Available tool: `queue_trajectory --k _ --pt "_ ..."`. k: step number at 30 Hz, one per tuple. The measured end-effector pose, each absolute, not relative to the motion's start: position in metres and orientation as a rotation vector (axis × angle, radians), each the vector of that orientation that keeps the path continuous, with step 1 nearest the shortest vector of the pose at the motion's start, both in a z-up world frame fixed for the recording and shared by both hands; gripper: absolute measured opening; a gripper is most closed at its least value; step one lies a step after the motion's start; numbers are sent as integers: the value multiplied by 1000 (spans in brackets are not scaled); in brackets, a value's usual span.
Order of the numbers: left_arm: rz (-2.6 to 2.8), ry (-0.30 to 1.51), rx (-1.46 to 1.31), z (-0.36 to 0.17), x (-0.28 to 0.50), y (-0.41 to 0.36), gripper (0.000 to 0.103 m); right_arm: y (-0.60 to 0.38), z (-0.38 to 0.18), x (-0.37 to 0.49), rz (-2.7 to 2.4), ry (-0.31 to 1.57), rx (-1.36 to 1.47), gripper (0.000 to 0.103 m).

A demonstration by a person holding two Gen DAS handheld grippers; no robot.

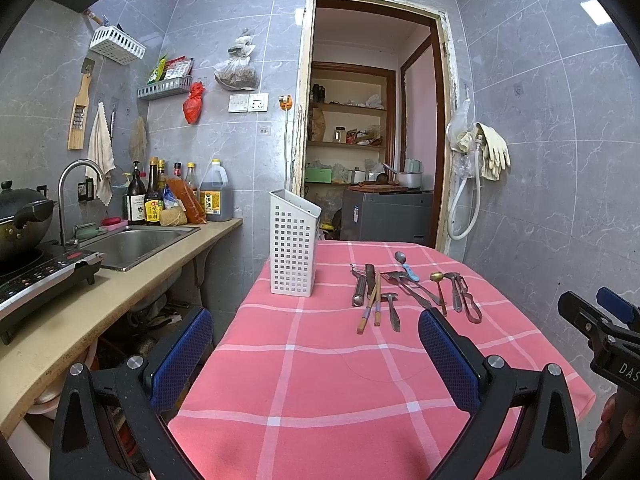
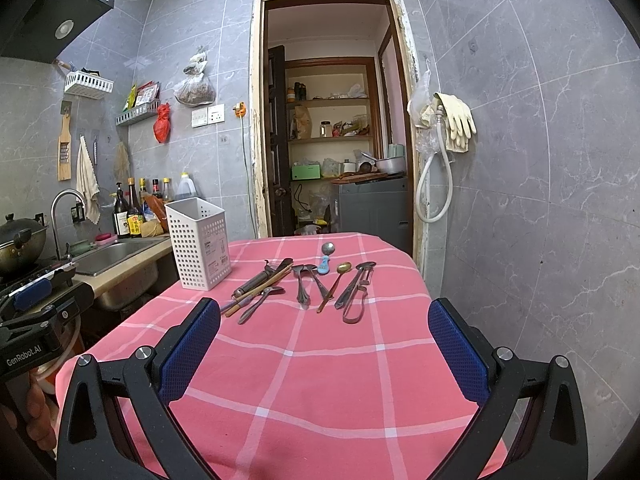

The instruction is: Organize utensils

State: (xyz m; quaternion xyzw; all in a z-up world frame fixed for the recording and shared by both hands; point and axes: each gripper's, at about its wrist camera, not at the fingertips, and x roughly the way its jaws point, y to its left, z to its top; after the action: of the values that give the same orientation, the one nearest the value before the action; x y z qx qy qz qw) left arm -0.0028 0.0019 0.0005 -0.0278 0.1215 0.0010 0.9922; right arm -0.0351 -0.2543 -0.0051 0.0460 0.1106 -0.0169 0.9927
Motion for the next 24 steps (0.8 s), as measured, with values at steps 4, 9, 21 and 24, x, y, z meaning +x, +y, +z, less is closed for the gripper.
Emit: queue_trajectory --k 4,9,21,24 --pt "1 243 -56 0 -2 2 103 -254 -5 -35 -34 223 92 102" --pt "2 243 -56 0 -2 2 103 -254 -5 -35 -34 223 92 102" --pt "0 248 -54 0 -3 0 103 -254 -5 -35 -34 223 94 102" --pt "-4 251 -47 -1 -3 -1 103 -257 -3 -33 -36 221 92 102"
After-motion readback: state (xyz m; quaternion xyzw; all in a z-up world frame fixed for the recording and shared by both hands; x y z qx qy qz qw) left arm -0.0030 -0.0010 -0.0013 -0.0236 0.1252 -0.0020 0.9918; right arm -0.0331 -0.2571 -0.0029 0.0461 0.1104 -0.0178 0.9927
